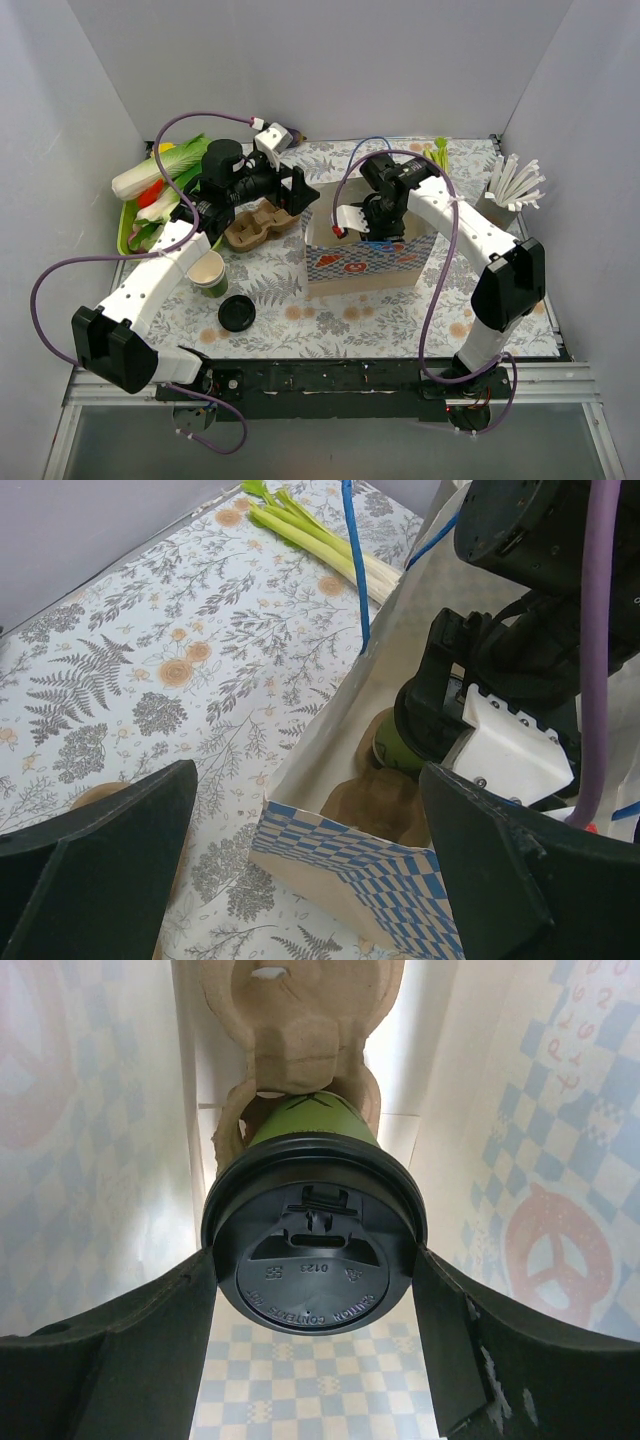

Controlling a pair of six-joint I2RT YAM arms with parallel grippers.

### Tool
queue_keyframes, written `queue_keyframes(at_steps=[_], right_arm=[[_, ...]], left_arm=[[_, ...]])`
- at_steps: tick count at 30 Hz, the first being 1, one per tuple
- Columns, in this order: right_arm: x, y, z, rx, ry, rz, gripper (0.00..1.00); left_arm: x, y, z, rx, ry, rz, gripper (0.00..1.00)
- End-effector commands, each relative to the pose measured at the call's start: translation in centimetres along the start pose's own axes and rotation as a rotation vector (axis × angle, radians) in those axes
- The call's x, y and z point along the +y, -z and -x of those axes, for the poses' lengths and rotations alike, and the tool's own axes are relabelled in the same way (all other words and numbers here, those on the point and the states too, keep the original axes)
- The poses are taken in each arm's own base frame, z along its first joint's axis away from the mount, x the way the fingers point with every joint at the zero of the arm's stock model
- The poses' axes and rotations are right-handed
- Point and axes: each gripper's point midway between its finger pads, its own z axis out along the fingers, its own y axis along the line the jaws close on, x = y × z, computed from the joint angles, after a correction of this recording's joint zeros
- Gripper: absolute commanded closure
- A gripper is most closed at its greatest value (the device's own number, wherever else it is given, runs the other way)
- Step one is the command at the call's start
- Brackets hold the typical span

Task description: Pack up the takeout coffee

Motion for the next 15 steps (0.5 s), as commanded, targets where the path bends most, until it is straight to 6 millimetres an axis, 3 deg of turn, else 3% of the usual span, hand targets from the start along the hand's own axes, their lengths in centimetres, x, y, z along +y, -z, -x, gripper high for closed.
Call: queue_keyframes(at_steps=[1,8,15], right_arm=[[1.6,-0.4,-0.8,0.045,-0.007,0.104,0.61],[2.0,-2.2,-1.6,0.105,-0.04,0.154,0.61],[2.1,-2.3,-1.3,0.12,-0.062,0.151,0.61]], left_arm=[[-0.3,0.7,1.8,-0.048,-0.027,-0.012,0.05],[-0.5,0.9,2.2,-0.054,-0.028,-0.015,0.04],[-0.7,1.1,2.7,-0.066,-0.034,-0.024,0.04]])
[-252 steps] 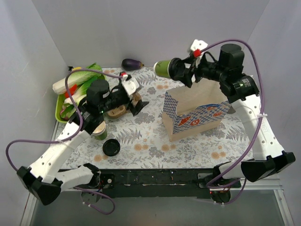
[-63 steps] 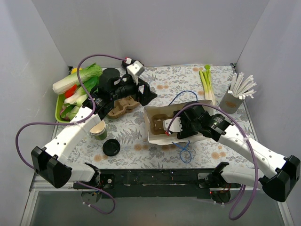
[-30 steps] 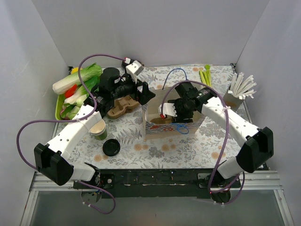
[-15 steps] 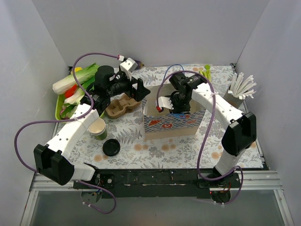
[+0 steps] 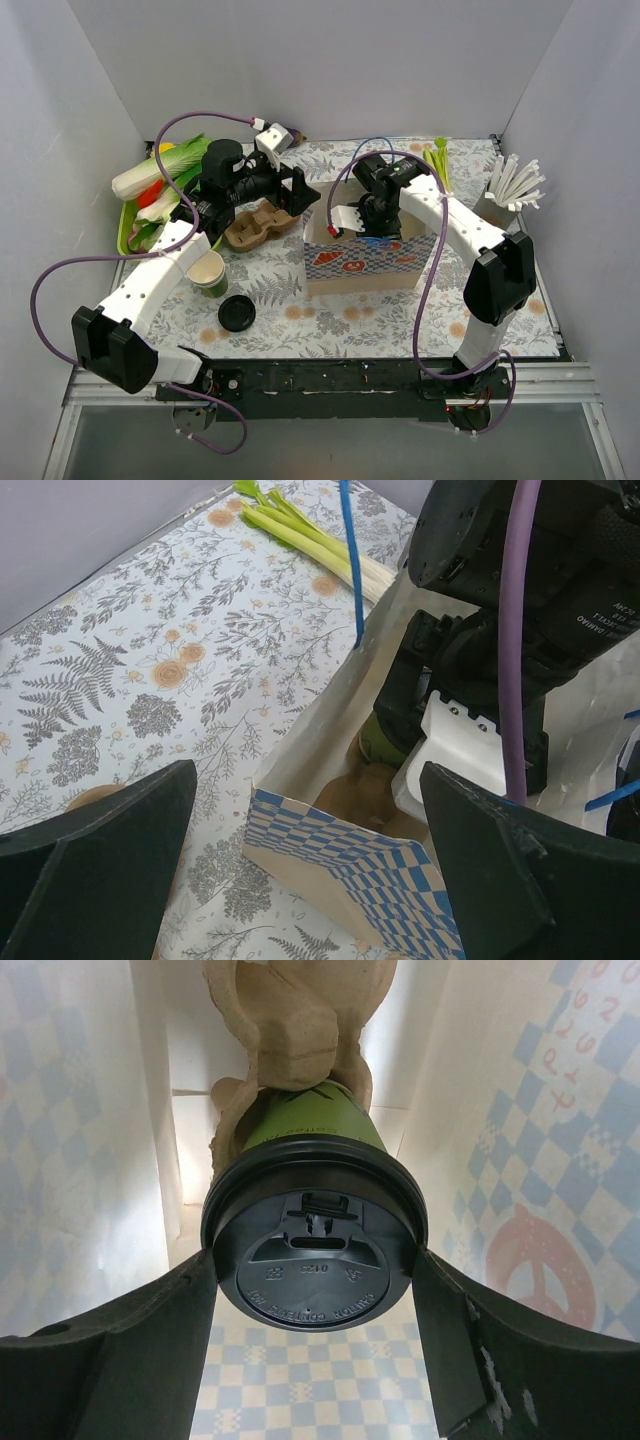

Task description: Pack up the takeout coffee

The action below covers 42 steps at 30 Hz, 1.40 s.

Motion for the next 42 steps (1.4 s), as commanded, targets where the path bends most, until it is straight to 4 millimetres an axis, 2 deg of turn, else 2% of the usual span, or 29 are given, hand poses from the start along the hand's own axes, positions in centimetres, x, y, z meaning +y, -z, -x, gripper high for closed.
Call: queue_keyframes(at_steps=[1,9,25,42], right_arm=[[3.0,-1.4,-0.6,0.049,-0.051,0.137,0.61],[3.5,-0.9,-0.4,0.048,-0.062,0.129,0.61],[4.0,-0.6,0.1,0.011,-0.094,0.108,0.57],[3.6,-0.1,0.1,0.009,-0.087,0.069,0.51]], left_arm=[[-0.8,1.0,2.7,-0.066,-0.036,-0.019,0.04],[-1.2,1.2,3.4,-0.08,-0.046,-0.036,0.04],[-1.2,1.5,3.7,-0.07,-0.092,-0.017,0.02],[-0.8,1.3,4.2,-0.058,-0.136,-0.003,0.02]])
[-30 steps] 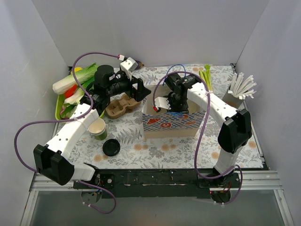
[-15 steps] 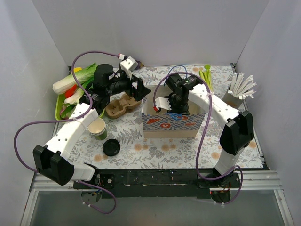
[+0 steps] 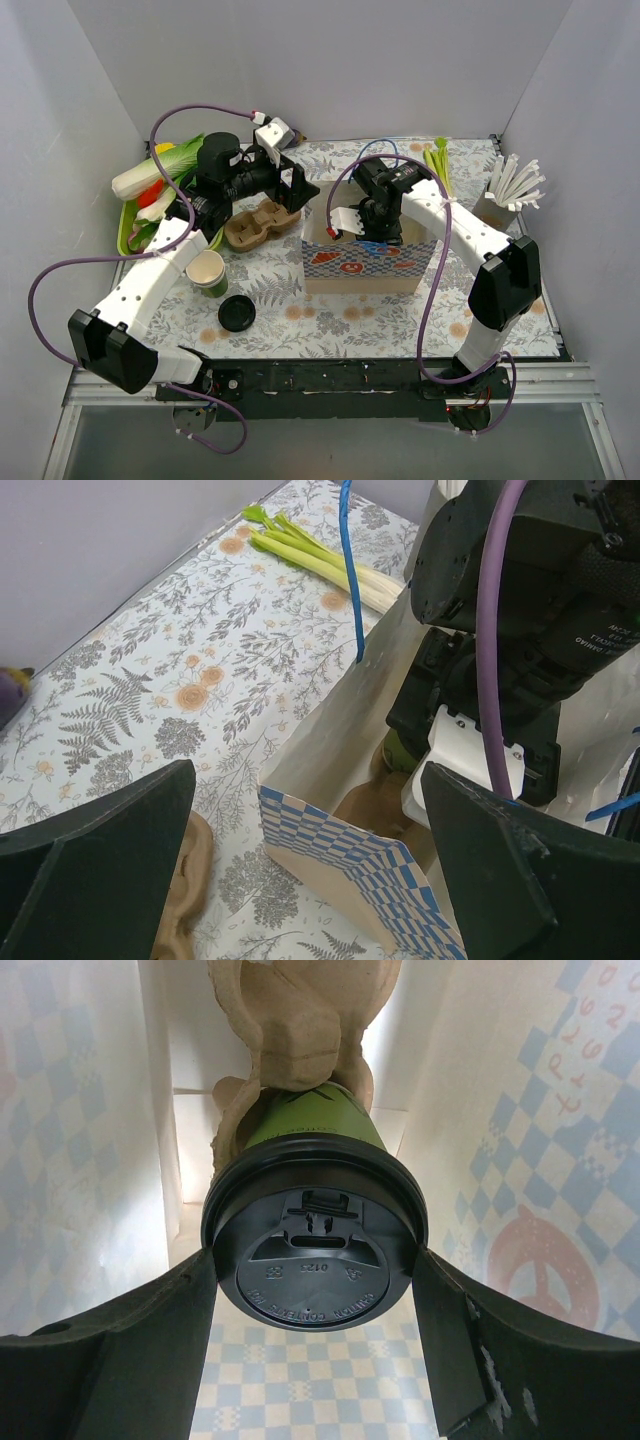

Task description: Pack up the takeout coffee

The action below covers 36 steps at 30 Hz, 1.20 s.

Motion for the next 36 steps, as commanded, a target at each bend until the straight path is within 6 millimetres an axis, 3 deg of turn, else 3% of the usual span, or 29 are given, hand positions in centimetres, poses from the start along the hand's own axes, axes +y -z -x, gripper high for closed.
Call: queue_keyframes(at_steps=[1,9,11,13,16,36], right_arm=[[2.5,-0.3,-0.3,0.007,-0.028,0.09,0.51],[2.4,-0.1,-0.2,0.003,-0.028,0.078,0.44],[2.3,0.0,-0.2,0.002,-0.029,0.074,0.36],[2.2,0.2,-0.1,0.001,-0.032,0.065,0.15],[1.8,0.6,0.1,-0.006,-0.036,0.047,0.08],[0.7,4.6,1.3,-0.054,-0.067,-0.04,0.02]], left_arm=[[-0.3,0.7,2.2,-0.04,-0.044,0.007,0.02],[-0.4,0.5,2.2,-0.037,-0.042,-0.004,0.02],[-0.5,0.6,2.2,-0.039,-0.043,-0.006,0.02],[-0.4,0.5,2.3,-0.04,-0.045,-0.006,0.02],[-0.5,0.6,2.2,-0.037,-0.044,-0.007,0.02],[-0.7,0.5,1.7,-0.037,-0.035,-0.014,0.02]])
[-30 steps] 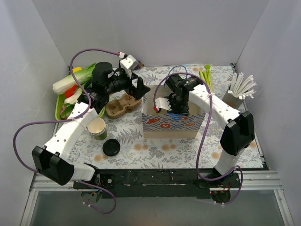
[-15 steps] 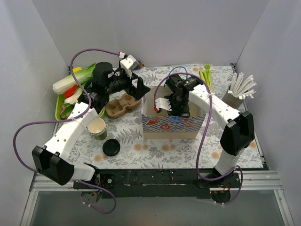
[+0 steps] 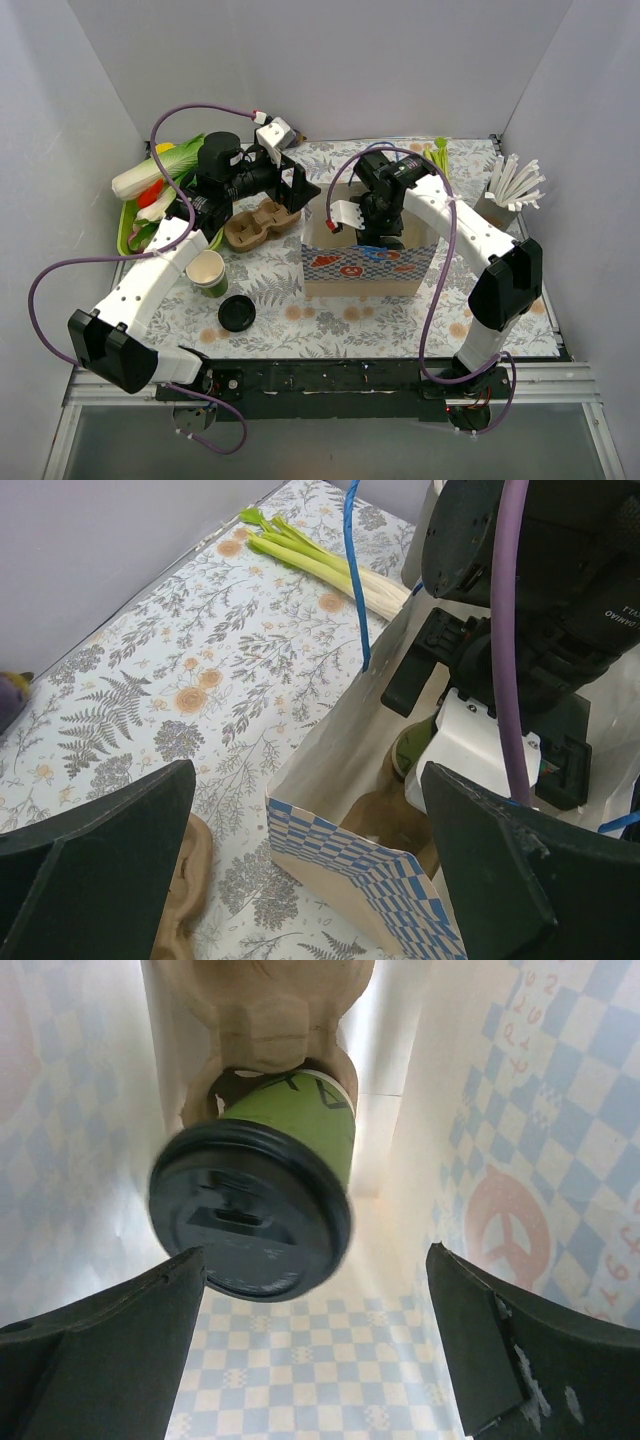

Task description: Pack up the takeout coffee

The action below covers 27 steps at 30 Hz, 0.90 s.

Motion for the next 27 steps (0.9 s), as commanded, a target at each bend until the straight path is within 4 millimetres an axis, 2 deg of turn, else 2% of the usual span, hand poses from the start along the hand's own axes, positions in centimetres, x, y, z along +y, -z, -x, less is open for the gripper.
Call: queue_keyframes(at_steps=[1,12,27], right_arm=[[0.7,2.6,0.7,-0.043,-0.016,-0.035,0.02],[0.6,4.4,1.0,-0.066,-0.03,-0.09,0.02],[0.6,5.7,0.9,-0.078,-0.044,-0.129,0.02]], left_arm=[[-0.4,0.4,1.3,-0.033,-0.024,-0.008,0.02],[-0.4,0.2,0.9,-0.026,-0.019,-0.01,0.02],[-0.4,0.0,0.9,-0.027,-0.019,-0.017,0.02]])
